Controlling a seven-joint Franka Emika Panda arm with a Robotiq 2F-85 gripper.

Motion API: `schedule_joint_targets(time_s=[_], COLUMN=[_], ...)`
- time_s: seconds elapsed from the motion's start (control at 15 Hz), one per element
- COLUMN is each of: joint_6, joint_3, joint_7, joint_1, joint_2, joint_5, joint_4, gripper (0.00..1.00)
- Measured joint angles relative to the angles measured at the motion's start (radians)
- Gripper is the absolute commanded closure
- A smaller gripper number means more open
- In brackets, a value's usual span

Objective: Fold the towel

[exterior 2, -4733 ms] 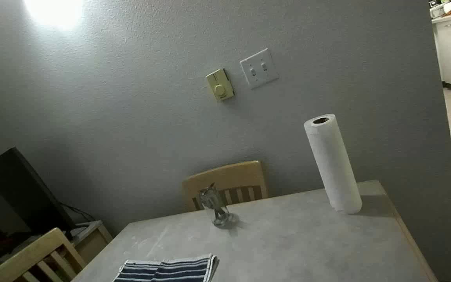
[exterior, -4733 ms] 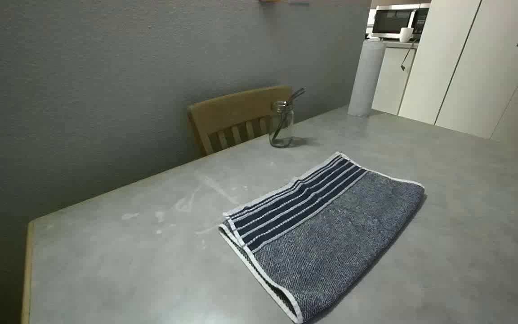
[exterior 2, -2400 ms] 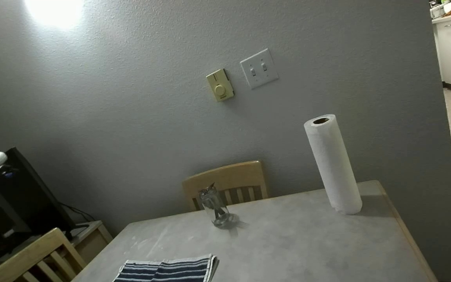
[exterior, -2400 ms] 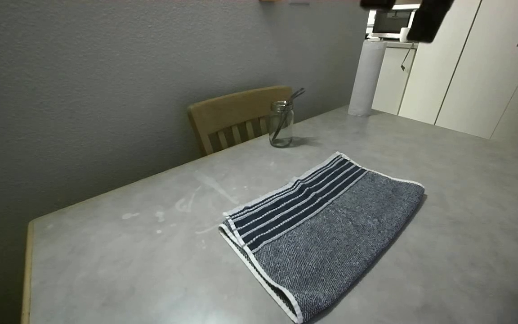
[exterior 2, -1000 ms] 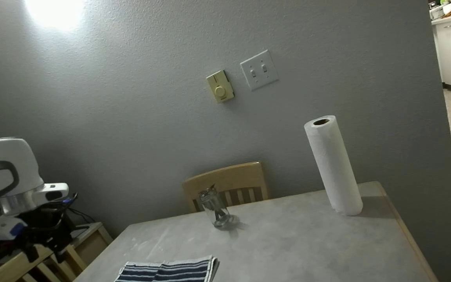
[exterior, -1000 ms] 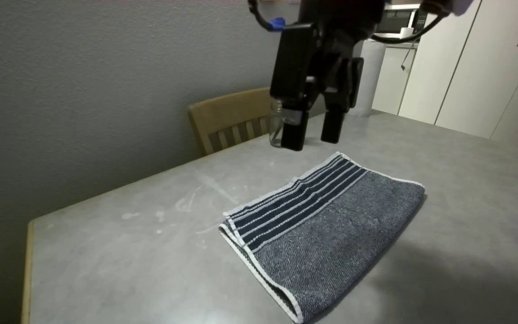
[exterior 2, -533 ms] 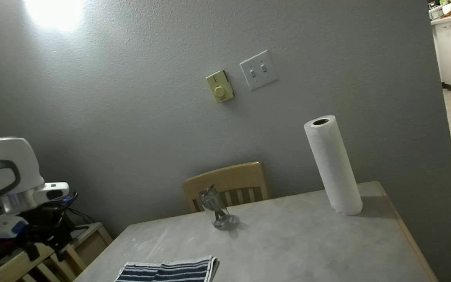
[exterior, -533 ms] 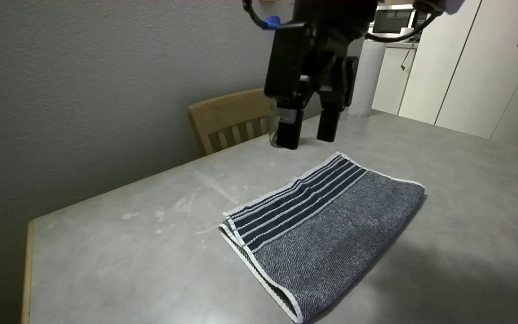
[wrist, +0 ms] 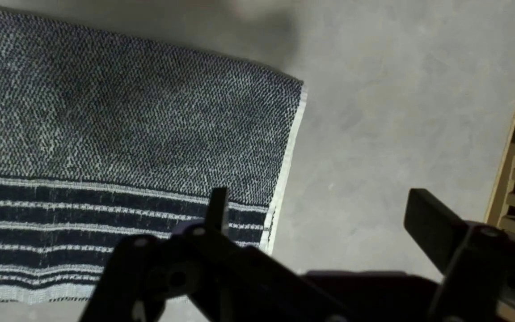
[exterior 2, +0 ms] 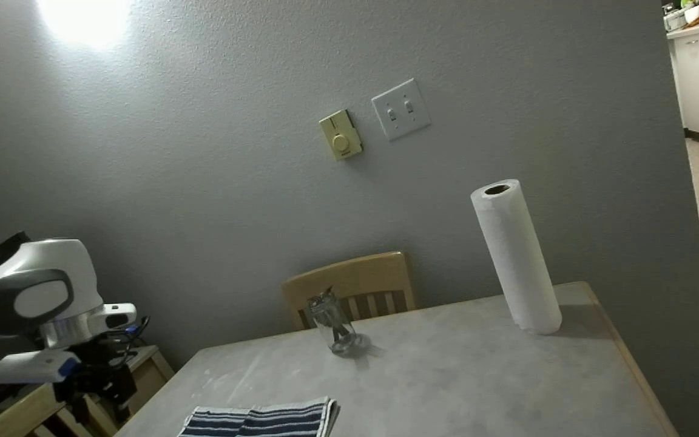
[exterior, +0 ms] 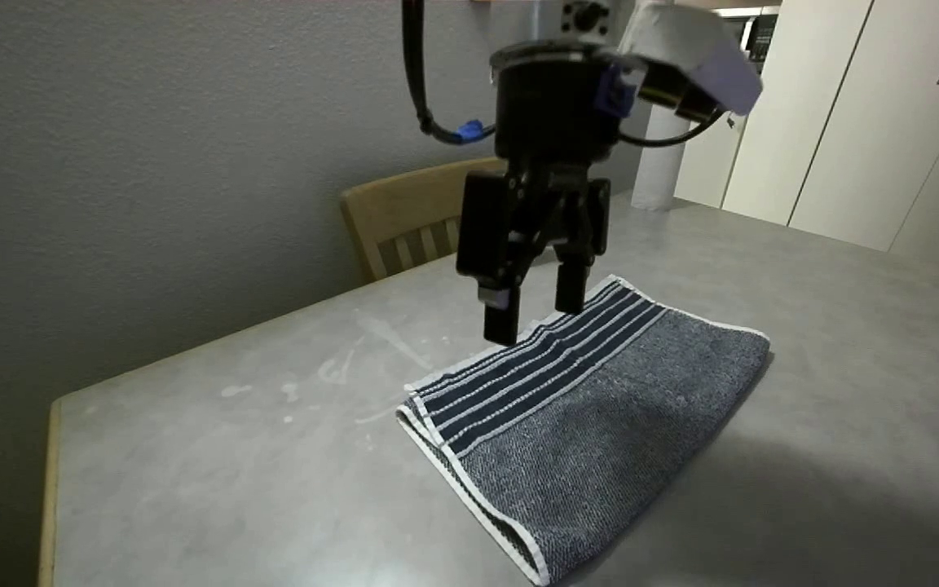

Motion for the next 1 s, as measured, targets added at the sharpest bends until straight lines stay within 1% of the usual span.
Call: schedule_joint_targets(time_s=[0.2,0.33,0.87,1.0], joint_6=[-0.05,-0.075,-0.085,-0.091], joint_3=[0.001,0.001,0.001,-0.002], joint_7=[-0.01,-0.011,-0.009,0.018], joint_1=[0.01,0.014,0.015,0.02], joint_2=[0.109,0.153,0.163,0.176], joint_5=[-0.013,-0.017,-0.018,-0.023], joint_4=[0.103,0.153,0.174,0.187], gripper=[0.0,0.0,0.0,0.0])
